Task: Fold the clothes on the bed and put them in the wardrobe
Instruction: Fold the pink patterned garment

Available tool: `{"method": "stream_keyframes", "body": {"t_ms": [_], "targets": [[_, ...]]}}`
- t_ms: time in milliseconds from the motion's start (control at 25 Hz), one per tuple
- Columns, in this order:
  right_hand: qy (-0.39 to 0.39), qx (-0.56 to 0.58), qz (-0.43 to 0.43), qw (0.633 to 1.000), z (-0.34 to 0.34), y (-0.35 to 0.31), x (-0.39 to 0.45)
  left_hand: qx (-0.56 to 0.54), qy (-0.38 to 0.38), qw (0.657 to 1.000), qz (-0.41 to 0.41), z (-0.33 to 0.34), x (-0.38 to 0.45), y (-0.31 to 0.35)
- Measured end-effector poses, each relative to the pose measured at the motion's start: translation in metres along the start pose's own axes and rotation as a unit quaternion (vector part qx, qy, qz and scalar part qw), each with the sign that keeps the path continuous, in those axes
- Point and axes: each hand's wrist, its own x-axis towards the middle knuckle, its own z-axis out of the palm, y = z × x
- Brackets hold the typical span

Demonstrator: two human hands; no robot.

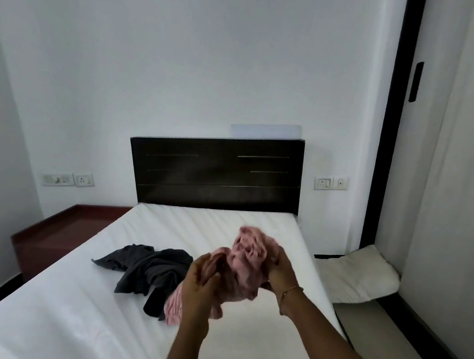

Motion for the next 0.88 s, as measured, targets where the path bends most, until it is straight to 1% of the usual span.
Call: {"method": "stream_keyframes", "body": {"t_ms": [40, 80, 160, 200, 240, 280, 320, 400, 440, 480, 520, 560, 600, 640, 680, 720, 760, 800, 840, 880], "targets": [[0.017, 0.029, -0.007, 0.999, -0.002, -0.008, 0.008, 0.073, 0.049, 0.995, 0.046, -0.008, 0.005, -0.002], [0.032, 0.079, -0.007, 0.996, -0.003, -0.018, 0.013, 0.107, 0.084, 0.988, 0.066, -0.015, 0.009, -0.003], [0.081, 0.159, 0.012, 0.984, -0.011, -0.028, 0.028, 0.177, 0.145, 0.971, 0.069, -0.033, 0.022, -0.011], [0.105, 0.179, 0.022, 0.978, -0.018, -0.027, 0.039, 0.238, 0.161, 0.954, 0.087, -0.04, 0.031, -0.017], [0.13, 0.183, 0.025, 0.974, -0.025, -0.027, 0.045, 0.296, 0.17, 0.933, 0.112, -0.047, 0.038, -0.024], [0.151, 0.165, 0.024, 0.974, -0.033, -0.024, 0.051, 0.342, 0.174, 0.912, 0.142, -0.053, 0.045, -0.03], [0.18, 0.135, 0.027, 0.974, -0.04, -0.02, 0.058, 0.38, 0.185, 0.894, 0.15, -0.055, 0.048, -0.032], [0.259, 0.026, 0.051, 0.964, -0.054, -0.009, 0.069, 0.436, 0.208, 0.869, 0.106, -0.056, 0.051, -0.037], [0.296, -0.019, 0.066, 0.953, -0.059, -0.003, 0.072, 0.456, 0.216, 0.862, 0.05, -0.056, 0.052, -0.041], [0.323, -0.045, 0.075, 0.942, -0.061, 0.001, 0.073, 0.475, 0.21, 0.854, -0.031, -0.057, 0.053, -0.05], [0.336, -0.049, 0.076, 0.938, -0.062, 0.008, 0.077, 0.478, 0.188, 0.852, -0.105, -0.058, 0.053, -0.058], [0.335, -0.041, 0.083, 0.938, -0.06, 0.015, 0.077, 0.452, 0.158, 0.86, -0.175, -0.056, 0.053, -0.058], [0.327, -0.051, 0.08, 0.94, -0.057, 0.024, 0.079, 0.388, 0.117, 0.886, -0.227, -0.052, 0.053, -0.059], [0.296, -0.082, 0.079, 0.948, -0.049, 0.034, 0.075, 0.27, 0.069, 0.925, -0.257, -0.046, 0.051, -0.054], [0.245, -0.123, 0.064, 0.96, -0.041, 0.047, 0.072, 0.118, 0.024, 0.953, -0.277, -0.039, 0.049, -0.049], [0.17, -0.172, 0.046, 0.969, -0.031, 0.06, 0.065, -0.018, -0.005, 0.953, -0.302, -0.034, 0.045, -0.041], [0.088, -0.21, 0.03, 0.973, -0.018, 0.072, 0.057, -0.117, -0.02, 0.938, -0.327, -0.03, 0.04, -0.032], [0.003, -0.241, 0.018, 0.97, -0.005, 0.085, 0.047, -0.181, -0.03, 0.921, -0.343, -0.029, 0.034, -0.024], [-0.068, -0.262, 0.003, 0.963, 0.009, 0.093, 0.035, -0.23, -0.042, 0.911, -0.34, -0.029, 0.031, -0.02], [-0.114, -0.28, 0.001, 0.953, 0.023, 0.1, 0.023, -0.261, -0.05, 0.909, -0.32, -0.03, 0.03, -0.016]]}}
